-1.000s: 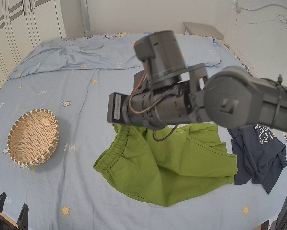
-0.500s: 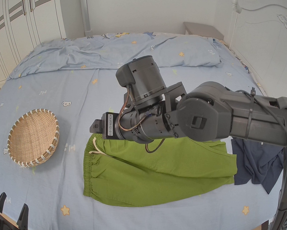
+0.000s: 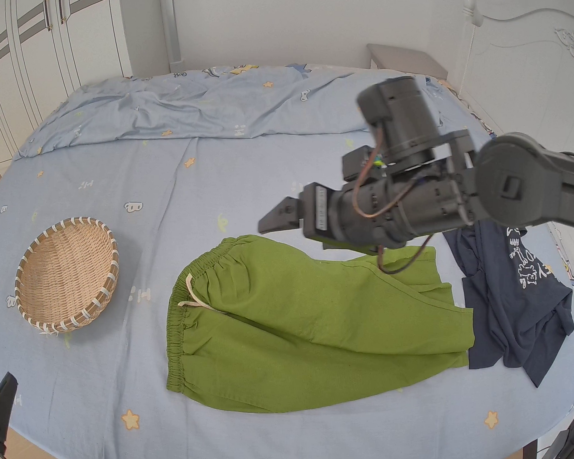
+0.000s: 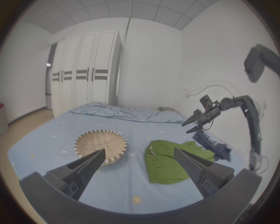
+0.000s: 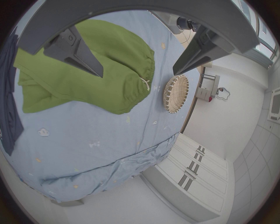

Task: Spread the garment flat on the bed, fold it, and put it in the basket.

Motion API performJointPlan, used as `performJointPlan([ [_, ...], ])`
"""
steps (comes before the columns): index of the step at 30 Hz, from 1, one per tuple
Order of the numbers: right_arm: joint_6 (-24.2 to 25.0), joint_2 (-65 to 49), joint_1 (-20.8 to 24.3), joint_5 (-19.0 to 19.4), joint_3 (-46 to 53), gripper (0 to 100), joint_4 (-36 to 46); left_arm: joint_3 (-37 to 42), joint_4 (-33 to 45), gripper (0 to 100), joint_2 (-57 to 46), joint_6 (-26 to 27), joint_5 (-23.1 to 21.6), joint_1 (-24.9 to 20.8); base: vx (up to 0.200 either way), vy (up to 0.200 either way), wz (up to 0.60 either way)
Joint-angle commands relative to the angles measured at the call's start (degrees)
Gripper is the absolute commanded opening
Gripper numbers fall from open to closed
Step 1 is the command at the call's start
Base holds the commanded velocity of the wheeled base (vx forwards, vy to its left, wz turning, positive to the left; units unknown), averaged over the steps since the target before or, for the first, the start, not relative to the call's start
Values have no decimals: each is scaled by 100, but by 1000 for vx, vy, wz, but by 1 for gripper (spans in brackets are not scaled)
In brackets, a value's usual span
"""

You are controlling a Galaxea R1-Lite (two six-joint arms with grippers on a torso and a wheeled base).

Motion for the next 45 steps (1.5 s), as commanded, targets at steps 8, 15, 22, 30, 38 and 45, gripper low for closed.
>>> performJointPlan([
  [8,13,-3053,-2237,883,3951,100,-834,-184,-814,100,4600,-2370,-2990,-957,0,0,0],
  [15,-30,-3088,-2579,910,4391,100,-1124,115,-2062,100,5892,-2309,-3236,-817,0,0,0],
  [22,-118,-3150,-2535,910,5041,100,-2108,282,-2387,100,7070,-2124,-3227,-615,0,0,0],
  [30,-136,-3396,-2500,901,5270,100,-2416,414,-2475,100,7395,-1966,-3755,62,0,0,0],
  [38,-136,-3405,-2500,901,5278,100,-2416,528,-3574,100,8731,-1931,-4141,115,0,0,0],
  [45,-145,-3405,-2491,901,5296,100,-2407,563,-4268,100,9390,-1825,-4133,185,0,0,0],
])
